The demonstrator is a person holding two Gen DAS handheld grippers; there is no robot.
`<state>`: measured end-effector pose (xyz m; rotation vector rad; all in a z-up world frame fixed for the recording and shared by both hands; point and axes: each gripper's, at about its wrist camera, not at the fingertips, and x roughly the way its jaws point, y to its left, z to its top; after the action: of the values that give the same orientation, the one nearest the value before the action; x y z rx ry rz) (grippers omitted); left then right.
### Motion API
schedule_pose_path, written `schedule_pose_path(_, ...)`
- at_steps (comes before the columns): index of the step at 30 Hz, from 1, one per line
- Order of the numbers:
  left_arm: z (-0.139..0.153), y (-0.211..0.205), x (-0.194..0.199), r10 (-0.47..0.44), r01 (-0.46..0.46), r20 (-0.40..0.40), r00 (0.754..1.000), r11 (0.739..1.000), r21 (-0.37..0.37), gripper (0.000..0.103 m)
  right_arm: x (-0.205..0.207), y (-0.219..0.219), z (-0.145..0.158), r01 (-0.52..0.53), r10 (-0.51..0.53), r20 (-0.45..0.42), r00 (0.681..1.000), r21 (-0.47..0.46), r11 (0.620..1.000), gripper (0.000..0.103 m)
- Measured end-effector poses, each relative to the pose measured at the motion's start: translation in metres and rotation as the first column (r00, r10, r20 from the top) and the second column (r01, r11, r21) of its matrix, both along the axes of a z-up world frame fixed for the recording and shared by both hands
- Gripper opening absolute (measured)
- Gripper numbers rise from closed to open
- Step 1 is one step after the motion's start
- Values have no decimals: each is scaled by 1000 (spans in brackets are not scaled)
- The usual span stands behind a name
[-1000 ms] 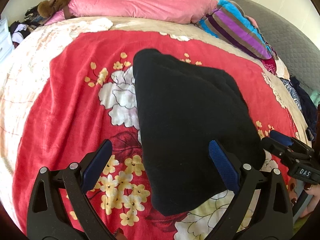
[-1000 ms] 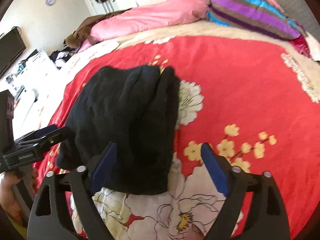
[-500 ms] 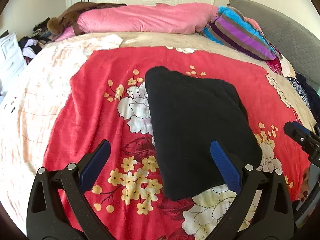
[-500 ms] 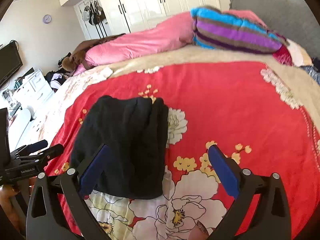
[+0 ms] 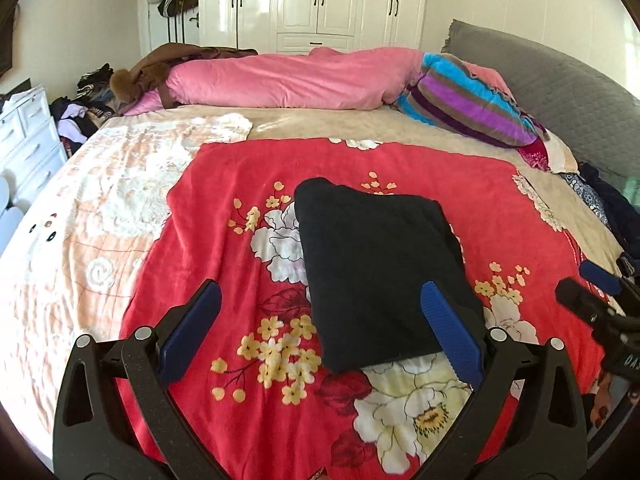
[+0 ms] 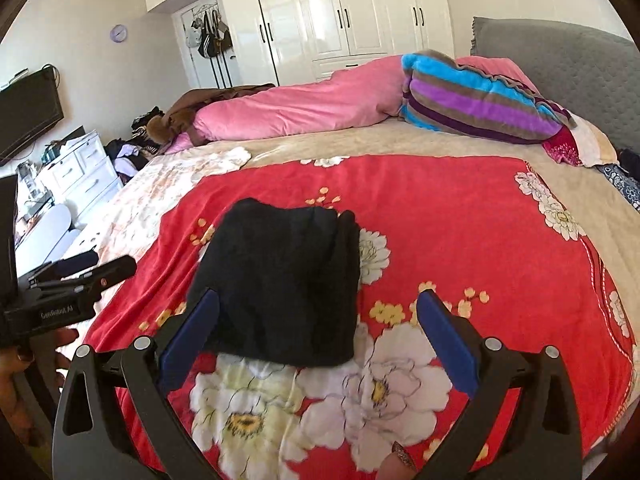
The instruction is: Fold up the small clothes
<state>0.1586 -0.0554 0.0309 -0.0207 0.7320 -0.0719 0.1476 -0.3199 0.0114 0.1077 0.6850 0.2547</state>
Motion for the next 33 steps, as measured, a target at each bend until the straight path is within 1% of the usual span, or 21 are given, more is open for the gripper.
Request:
schedule_pose_path(4, 0, 4, -15, 14, -14, 1, 1000, 1000, 3, 94, -14, 0, -1, 3, -3, -17, 1000, -1, 1000, 99)
schedule_pose_path(8, -7, 10, -30, 24, -24, -27, 999, 1000, -19, 94, -23, -2, -5, 12, -12, -41, 999, -5, 1000, 99)
schedule_pose_path(12, -21, 13, -46, 28, -30, -72, 997, 999, -32, 94, -32, -5, -12, 23, -22, -77, 997, 10, 1000, 99)
schedule_pose_path(16, -36, 17, -52, 45, -52, -130, 990, 998, -46, 94, -37, -5, -22, 32, -30, -117, 993, 11, 999, 99)
schedule_pose_path(19, -44, 18, -54, 58, -64, -164, 985, 998, -29, 94, -38, -5, -30, 30, -27, -156, 987, 16, 999, 99)
schedule_pose_path(24, -50, 21, -58, 69, -77, -187, 980, 996, -34, 94, -42, -4, -35, 32, -32, -174, 984, 2, 999, 99)
schedule_pose_path(33, -48, 19, -61, 65, -70, -183, 981, 997, -22, 94, -44, -3, -38, 28, -27, -184, 983, -1, 1000, 99)
